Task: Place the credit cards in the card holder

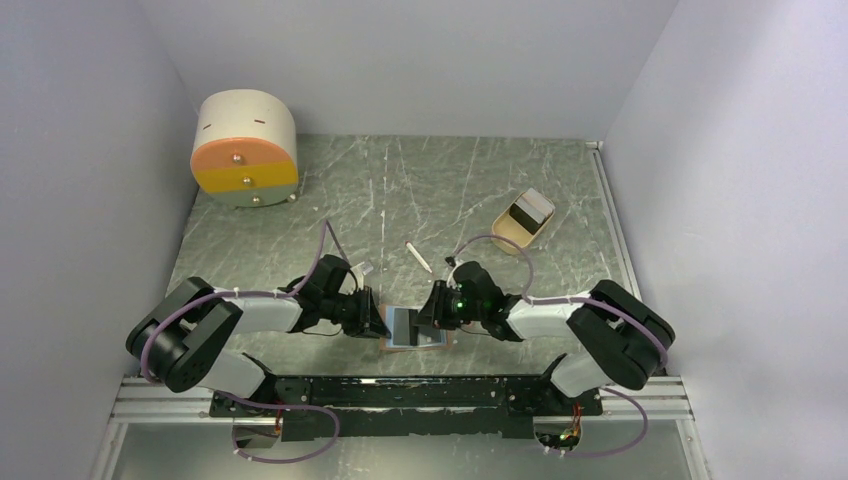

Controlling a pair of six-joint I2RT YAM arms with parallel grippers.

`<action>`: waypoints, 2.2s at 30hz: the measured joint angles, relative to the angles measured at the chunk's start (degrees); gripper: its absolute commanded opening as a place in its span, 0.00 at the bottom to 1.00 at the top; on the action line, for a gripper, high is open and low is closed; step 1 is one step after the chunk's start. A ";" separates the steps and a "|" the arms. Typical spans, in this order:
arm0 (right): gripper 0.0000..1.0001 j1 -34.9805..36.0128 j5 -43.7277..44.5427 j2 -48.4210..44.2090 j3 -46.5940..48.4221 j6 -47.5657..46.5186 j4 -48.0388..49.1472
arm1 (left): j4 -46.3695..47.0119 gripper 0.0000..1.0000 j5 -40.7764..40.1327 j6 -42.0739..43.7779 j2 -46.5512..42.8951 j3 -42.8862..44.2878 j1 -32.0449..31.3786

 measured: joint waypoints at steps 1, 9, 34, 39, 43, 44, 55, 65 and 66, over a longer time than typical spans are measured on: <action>0.26 0.39 0.02 0.57 0.26 0.15 0.35 | 0.13 0.20 0.13 -0.02 0.00 0.00 0.02; 0.26 3.10 -0.22 5.77 2.14 2.10 4.70 | 1.14 0.23 0.83 -0.44 0.00 -0.02 0.02; 0.42 4.61 20.50 -17.59 3.54 -3.19 -20.57 | -7.52 0.11 -1.31 2.03 -3.58 2.95 0.02; 0.44 4.39 24.98 -22.86 2.56 -2.62 -26.47 | -12.87 0.12 -3.39 3.32 -5.66 4.57 0.02; 0.40 3.61 26.80 -25.83 -0.28 -1.95 -28.44 | -15.80 0.13 -4.79 4.17 -6.71 5.46 0.02; 0.40 3.34 26.91 -26.40 -1.07 -1.90 -28.65 | -16.17 0.13 -4.96 4.26 -6.84 5.55 0.02; 0.27 0.81 24.28 -23.41 -4.81 0.24 -24.46 | -17.44 0.14 -5.11 4.28 -6.93 5.66 0.04; 0.03 -0.57 19.52 -23.61 -7.23 2.36 -19.06 | -17.14 0.14 -5.07 3.87 -6.88 5.64 0.02; 0.00 -0.57 19.34 -24.24 -7.74 2.60 -18.78 | -17.14 0.14 -5.07 3.87 -6.86 5.66 0.02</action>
